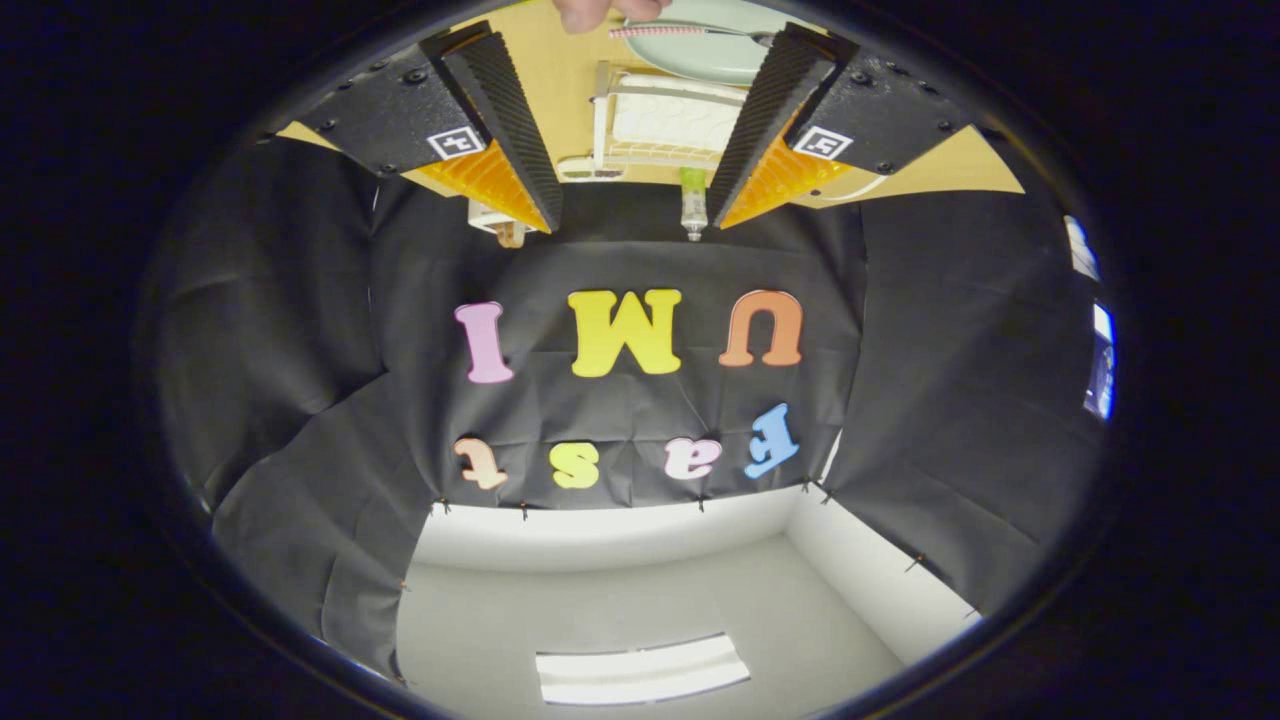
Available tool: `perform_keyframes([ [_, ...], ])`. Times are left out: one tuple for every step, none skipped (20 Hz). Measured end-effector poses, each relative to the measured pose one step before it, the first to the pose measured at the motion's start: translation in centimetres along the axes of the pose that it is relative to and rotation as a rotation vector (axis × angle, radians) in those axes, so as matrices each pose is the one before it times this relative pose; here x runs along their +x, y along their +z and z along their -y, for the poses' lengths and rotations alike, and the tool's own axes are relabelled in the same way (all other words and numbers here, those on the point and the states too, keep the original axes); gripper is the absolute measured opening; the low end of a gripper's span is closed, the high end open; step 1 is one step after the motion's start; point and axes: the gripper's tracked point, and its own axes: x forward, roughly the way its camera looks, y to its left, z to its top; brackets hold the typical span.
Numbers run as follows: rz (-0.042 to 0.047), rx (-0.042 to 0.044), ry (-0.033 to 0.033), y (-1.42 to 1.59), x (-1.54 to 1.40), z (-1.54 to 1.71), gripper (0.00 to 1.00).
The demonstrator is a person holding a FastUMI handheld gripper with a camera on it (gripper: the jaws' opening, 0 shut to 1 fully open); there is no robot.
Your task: Take the plate from the dish rack, then take the spoon from the basket and place it into the plate.
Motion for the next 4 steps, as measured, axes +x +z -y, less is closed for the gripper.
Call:
perform_keyframes([
  [0.00318, -0.00127, -0.00191, 0.14, 0.055, 0.009, 0.96],
  [0.00466, 0.00053, -0.00302, 0.084, 0.021, 0.06, 0.96],
  [0.00358, -0.00085, -0.00537, 0.078, 0.005, 0.124, 0.96],
  [0.00046, -0.00091, -0.00756, -0.068, 0.067, 0.179, 0.96],
])
